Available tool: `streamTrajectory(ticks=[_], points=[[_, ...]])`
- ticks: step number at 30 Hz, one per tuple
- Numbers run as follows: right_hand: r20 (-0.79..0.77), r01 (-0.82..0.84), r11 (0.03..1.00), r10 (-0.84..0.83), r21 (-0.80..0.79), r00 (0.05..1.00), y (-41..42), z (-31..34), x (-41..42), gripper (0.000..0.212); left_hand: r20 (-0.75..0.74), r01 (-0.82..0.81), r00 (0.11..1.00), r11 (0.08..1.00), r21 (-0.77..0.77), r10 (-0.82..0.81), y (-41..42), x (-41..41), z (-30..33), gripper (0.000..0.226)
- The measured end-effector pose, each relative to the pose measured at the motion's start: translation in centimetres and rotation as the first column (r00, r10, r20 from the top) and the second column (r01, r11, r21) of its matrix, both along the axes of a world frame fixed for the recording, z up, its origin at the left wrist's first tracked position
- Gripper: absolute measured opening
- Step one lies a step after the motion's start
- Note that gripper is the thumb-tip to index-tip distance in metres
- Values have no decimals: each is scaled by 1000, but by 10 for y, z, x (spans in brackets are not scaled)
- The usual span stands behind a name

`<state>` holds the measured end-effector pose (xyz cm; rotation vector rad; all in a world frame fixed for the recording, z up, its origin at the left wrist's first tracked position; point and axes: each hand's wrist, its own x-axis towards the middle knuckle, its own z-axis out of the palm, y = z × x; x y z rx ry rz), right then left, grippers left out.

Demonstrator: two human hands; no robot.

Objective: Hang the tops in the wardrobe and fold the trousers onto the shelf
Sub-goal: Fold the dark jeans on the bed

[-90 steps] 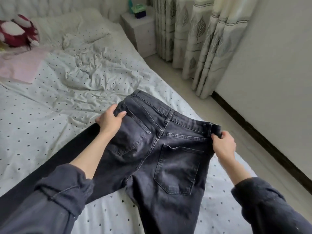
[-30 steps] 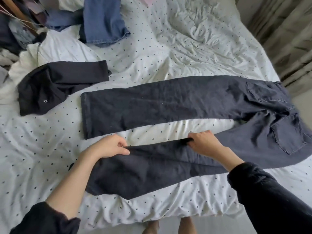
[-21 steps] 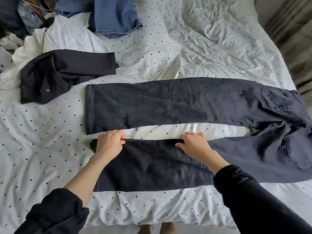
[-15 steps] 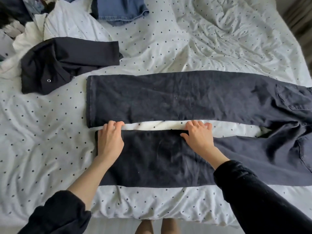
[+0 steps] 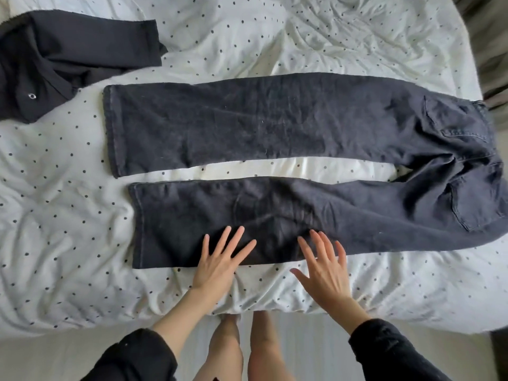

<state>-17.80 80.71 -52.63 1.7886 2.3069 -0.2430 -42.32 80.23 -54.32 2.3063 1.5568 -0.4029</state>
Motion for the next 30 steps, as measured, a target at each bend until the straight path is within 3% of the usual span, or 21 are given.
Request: streamTrajectory(ticks=[3, 7, 9, 11, 17, 20, 22, 24, 26, 28, 30], points=[[48, 4, 997, 0, -82, 999, 4, -2, 1, 95, -6, -23, 1000, 999, -24, 23, 1, -11, -4, 116], [24, 42, 998, -40, -54, 999, 19, -2, -11, 68, 87, -17, 996, 986, -164, 31, 9, -14, 14, 99], [-61, 83, 996, -85, -44, 995, 21, 3, -12, 53, 52, -22, 998, 947, -320, 41, 15, -12, 34, 90], [-118, 87, 994, -95, -73, 989, 15, 5, -10, 47, 23, -24, 999, 933, -359, 35, 18, -9, 45, 86], [-106, 14, 935, -56, -355, 993, 6, 23, -5, 38, -52, -12, 999, 870, -493, -15, 21, -4, 53, 82], [-147, 48, 904, -121, -425, 982, 19, 34, -6, 37, -102, 0, 992, 807, -591, -74, 27, -5, 55, 58], [-213, 90, 943, -163, -319, 963, 32, 38, -6, 36, -56, -12, 998, 857, -515, -20, 35, -5, 56, 52], [-286, 157, 986, -167, -56, 944, 50, 38, -6, 30, 62, -58, 995, 968, -244, 75, 47, -7, 54, 49], [-314, 229, 969, -191, 90, 930, 72, 41, -4, 33, 149, -110, 982, 993, -31, 114, 61, -6, 52, 51], [-279, 224, 973, -231, -55, 932, 97, 42, -5, 47, 130, -110, 985, 994, -3, 109, 77, -5, 48, 59], [-187, 126, 961, -174, -245, 967, 108, 33, -6, 59, 46, -100, 993, 986, -132, 107, 87, -4, 42, 63]])
